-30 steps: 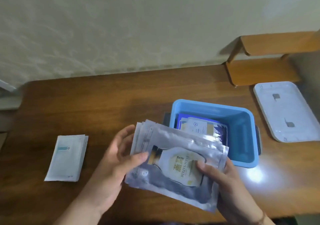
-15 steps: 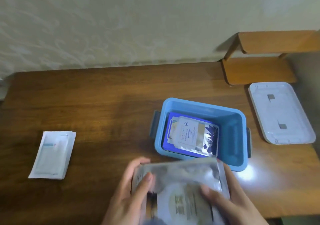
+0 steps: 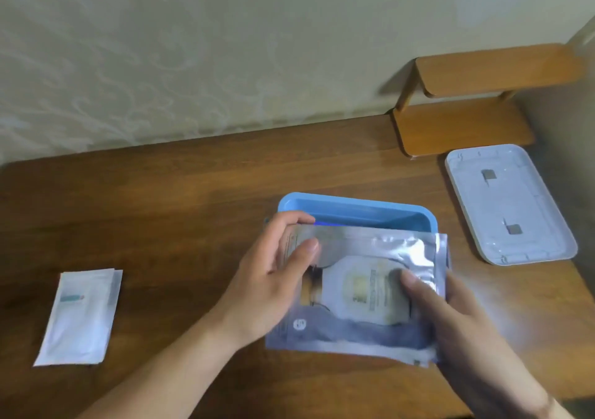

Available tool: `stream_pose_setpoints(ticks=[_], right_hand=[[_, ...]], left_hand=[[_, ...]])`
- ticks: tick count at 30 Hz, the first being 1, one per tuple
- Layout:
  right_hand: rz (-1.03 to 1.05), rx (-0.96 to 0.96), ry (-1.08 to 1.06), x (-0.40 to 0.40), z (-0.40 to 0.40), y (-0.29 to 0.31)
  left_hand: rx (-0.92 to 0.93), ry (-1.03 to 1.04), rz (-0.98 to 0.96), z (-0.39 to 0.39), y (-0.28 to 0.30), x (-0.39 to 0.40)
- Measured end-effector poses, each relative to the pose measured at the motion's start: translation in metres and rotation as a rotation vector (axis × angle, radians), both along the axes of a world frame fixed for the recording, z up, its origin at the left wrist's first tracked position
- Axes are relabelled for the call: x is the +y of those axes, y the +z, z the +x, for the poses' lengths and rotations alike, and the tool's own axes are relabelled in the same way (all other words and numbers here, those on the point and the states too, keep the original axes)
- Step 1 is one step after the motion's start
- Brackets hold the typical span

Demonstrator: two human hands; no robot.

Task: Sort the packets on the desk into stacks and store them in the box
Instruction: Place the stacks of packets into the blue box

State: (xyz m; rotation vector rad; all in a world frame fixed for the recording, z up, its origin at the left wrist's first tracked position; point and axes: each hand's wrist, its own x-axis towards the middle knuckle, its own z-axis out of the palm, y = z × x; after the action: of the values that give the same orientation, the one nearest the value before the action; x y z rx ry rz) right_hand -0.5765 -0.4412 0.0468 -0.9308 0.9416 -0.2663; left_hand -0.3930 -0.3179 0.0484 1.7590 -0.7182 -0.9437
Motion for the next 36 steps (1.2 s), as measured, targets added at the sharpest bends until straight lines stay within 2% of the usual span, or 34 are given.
stream_pose_setpoints(ticks=[3, 6, 9, 12, 14, 15, 17, 19, 23, 27, 30, 36], right_hand=[[0.036, 0.0, 0.036, -0.029, 0.027, -0.021], [0.064, 0.097, 0.054, -0.04, 0.035, -0.044], [0.067, 0.188, 0.055, -0.042, 0.039, -0.065], [0.056, 0.252, 0.045, -0.045, 0.041, -0.08], [0.046, 0.302, 0.056, -0.045, 0.043, -0.087], [0.029, 0.326, 0.065, -0.044, 0.044, -0.089], [-0.042, 0.382, 0.12, -0.043, 0.045, -0.092], [-0.079, 0.413, 0.191, -0.044, 0.041, -0.101], [-0.073, 0.419, 0.273, -0.047, 0.037, -0.096], [-0.069, 0.455, 0.309, -0.046, 0.036, -0.083], [-0.013, 0.477, 0.251, -0.046, 0.043, -0.088], [0.04, 0.391, 0.282, -0.046, 0.043, -0.082]], left_hand=[[-0.279, -0.141, 0.192, 0.03, -0.016, -0.037], [-0.517, -0.26, 0.345, 0.043, -0.035, -0.046], [-0.757, -0.345, 0.43, 0.038, -0.038, -0.051], [-1.163, -0.438, 0.484, 0.026, -0.039, -0.052], [-1.347, -0.457, 0.441, 0.025, -0.039, -0.054], [-1.352, -0.5, 0.403, 0.026, -0.039, -0.054], [-1.231, -0.672, 0.345, 0.031, -0.043, -0.054], [-1.126, -0.831, 0.414, 0.036, -0.048, -0.053], [-1.074, -0.926, 0.479, 0.046, -0.059, -0.051], [-1.098, -0.994, 0.481, 0.053, -0.064, -0.051], [-1.117, -1.001, 0.471, 0.054, -0.066, -0.051], [-1.231, -1.045, 0.532, 0.048, -0.068, -0.053]])
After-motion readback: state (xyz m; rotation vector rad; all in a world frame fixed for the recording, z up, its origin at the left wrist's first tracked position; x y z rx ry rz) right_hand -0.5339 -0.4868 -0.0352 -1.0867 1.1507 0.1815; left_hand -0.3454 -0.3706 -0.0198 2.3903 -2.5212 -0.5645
